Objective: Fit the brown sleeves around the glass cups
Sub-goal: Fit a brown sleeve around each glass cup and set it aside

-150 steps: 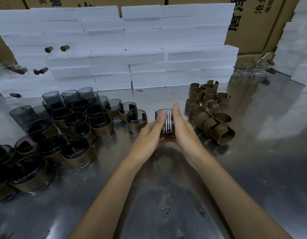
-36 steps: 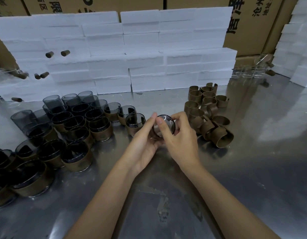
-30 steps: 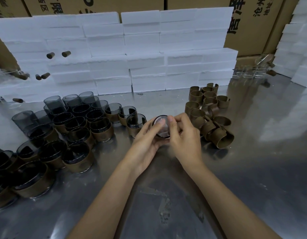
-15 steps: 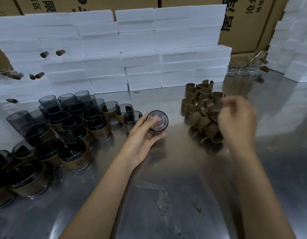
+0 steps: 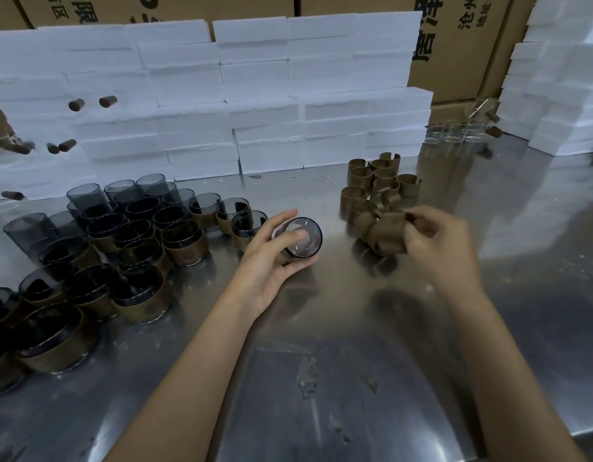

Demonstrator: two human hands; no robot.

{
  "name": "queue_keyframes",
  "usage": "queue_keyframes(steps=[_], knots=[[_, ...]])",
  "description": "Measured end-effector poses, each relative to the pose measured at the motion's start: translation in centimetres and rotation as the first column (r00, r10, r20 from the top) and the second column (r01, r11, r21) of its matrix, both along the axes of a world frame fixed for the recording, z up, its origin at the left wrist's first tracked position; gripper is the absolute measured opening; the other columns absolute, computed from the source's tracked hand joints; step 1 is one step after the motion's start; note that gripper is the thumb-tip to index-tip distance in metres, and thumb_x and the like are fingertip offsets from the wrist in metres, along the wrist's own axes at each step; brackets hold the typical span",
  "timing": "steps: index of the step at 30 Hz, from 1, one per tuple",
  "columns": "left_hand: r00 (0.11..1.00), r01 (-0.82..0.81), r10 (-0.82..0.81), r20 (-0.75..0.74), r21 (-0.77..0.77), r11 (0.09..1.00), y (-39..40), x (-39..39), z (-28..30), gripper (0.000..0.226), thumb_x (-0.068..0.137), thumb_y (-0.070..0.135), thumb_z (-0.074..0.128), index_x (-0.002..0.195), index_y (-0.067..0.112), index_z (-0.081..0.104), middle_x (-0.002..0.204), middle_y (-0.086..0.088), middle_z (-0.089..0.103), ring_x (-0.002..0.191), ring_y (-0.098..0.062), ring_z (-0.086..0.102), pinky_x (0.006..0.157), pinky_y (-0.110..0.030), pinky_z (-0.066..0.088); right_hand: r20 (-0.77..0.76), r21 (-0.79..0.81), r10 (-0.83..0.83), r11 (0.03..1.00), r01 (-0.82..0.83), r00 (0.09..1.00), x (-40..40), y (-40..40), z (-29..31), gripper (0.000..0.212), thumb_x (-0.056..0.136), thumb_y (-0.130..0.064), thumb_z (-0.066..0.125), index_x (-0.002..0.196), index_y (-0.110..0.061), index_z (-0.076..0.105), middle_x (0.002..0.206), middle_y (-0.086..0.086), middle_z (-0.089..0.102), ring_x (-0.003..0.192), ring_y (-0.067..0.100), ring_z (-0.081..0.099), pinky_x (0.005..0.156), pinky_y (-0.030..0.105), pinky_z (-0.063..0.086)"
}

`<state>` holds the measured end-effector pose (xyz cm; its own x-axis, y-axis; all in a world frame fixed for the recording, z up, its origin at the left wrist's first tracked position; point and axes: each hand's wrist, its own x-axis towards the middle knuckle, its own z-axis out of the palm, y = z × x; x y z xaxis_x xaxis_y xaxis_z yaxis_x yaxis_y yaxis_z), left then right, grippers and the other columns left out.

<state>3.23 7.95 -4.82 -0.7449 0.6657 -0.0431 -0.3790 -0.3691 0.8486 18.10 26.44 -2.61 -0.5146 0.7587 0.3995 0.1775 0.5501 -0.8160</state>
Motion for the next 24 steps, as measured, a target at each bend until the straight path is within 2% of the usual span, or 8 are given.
queue_keyframes(steps=[3, 7, 12, 14, 16, 19, 22, 24], knots=[[1.0, 0.004, -0.005, 0.002, 0.015, 1.0, 0.0, 0.4, 0.3, 0.039, 0.075, 0.026, 0.081, 0.112, 0.016, 0.074, 0.12, -0.013, 0.068, 0.111, -0.022, 0.07, 0.082, -0.043, 0.063, -0.075, 0.08, 0.132, 0.989, -0.126, 0.988, -1.9, -2.8, 0.8, 0.02, 0.087, -0.015, 0.066, 0.098, -0.024, 0.079, 0.071, -0.019, 0.068, 0.073, 0.0, 0.064, 0.077, 0.024, 0.053], [0.994, 0.044, -0.044, -0.097, 0.007, 0.999, -0.2, 0.6, 0.9, 0.067, 0.077, 0.051, 0.085, 0.127, 0.012, 0.063, 0.114, -0.012, 0.073, 0.106, -0.024, 0.071, 0.092, -0.043, 0.06, 0.01, 0.244, 0.272, 0.933, -0.266, 0.962, -4.3, -6.0, 1.2, 0.02, 0.088, -0.007, 0.064, 0.094, -0.018, 0.079, 0.068, -0.003, 0.067, 0.066, 0.014, 0.06, 0.067, 0.037, 0.052], [0.986, -0.034, 0.024, -0.163, -0.059, 0.998, -0.2, 0.6, 1.0, 0.074, 0.066, 0.035, 0.091, 0.131, 0.013, 0.062, 0.123, -0.018, 0.07, 0.108, -0.028, 0.073, 0.092, -0.042, 0.059, 0.047, 0.305, 0.301, 0.904, -0.3, 0.953, -5.9, -7.1, 1.6, 0.018, 0.091, -0.009, 0.061, 0.091, -0.016, 0.078, 0.071, -0.001, 0.066, 0.069, 0.016, 0.056, 0.066, 0.039, 0.049], [0.988, -0.064, 0.058, -0.141, -0.037, 0.997, -0.2, 0.4, 1.0, 0.069, 0.07, 0.034, 0.088, 0.13, 0.01, 0.064, 0.13, -0.024, 0.066, 0.117, -0.033, 0.069, 0.094, -0.045, 0.059, 0.002, 0.211, 0.312, 0.929, -0.305, 0.95, -6.4, -7.3, 1.9, 0.02, 0.089, -0.016, 0.062, 0.086, -0.025, 0.079, 0.071, -0.005, 0.065, 0.07, 0.01, 0.056, 0.066, 0.025, 0.047], [0.991, -0.075, 0.072, -0.113, -0.017, 0.997, -0.1, 0.2, 1.2, 0.06, 0.073, 0.032, 0.086, 0.125, 0.009, 0.068, 0.129, -0.023, 0.066, 0.117, -0.032, 0.069, 0.093, -0.045, 0.06, -0.107, -0.077, 0.344, 0.933, -0.352, 0.933, -7.0, -7.3, 2.4, 0.018, 0.086, -0.033, 0.061, 0.081, -0.039, 0.076, 0.081, -0.01, 0.068, 0.078, -0.001, 0.06, 0.074, 0.014, 0.046], [0.992, -0.075, 0.071, -0.104, -0.028, 0.997, -0.1, 0.3, 1.2, 0.059, 0.07, 0.032, 0.088, 0.121, 0.01, 0.069, 0.118, -0.017, 0.072, 0.11, -0.029, 0.072, 0.092, -0.046, 0.06, -0.159, -0.51, 0.442, 0.729, -0.456, 0.883, -8.3, -7.5, 2.0, 0.033, 0.086, -0.059, 0.057, 0.096, -0.034, 0.077, 0.098, -0.016, 0.074, 0.098, 0.003, 0.068, 0.087, 0.031, 0.053], [0.988, -0.081, 0.076, -0.133, -0.037, 0.996, -0.4, 0.3, 1.3, 0.052, 0.08, 0.027, 0.084, 0.125, 0.008, 0.068, 0.118, -0.018, 0.073, 0.113, -0.033, 0.071, 0.092, -0.047, 0.06, -0.128, -0.607, 0.572, 0.601, -0.52, 0.81, -8.7, -7.8, 0.6, 0.063, 0.081, -0.081, 0.049, 0.106, -0.03, 0.078, 0.108, 0.003, 0.078, 0.106, 0.018, 0.073, 0.094, 0.039, 0.055], [0.988, -0.08, 0.074, -0.136, -0.038, 0.996, -0.7, 0.2, 1.3, 0.043, 0.087, 0.023, 0.08, 0.126, 0.008, 0.068, 0.122, -0.018, 0.072, 0.117, -0.035, 0.069, 0.092, -0.048, 0.06, -0.111, -0.575, 0.57, 0.631, -0.521, 0.814, -8.9, -7.7, 0.2, 0.073, 0.081, -0.087, 0.044, 0.109, -0.029, 0.077, 0.107, 0.004, 0.078, 0.106, 0.017, 0.073, 0.099, 0.042, 0.055]])
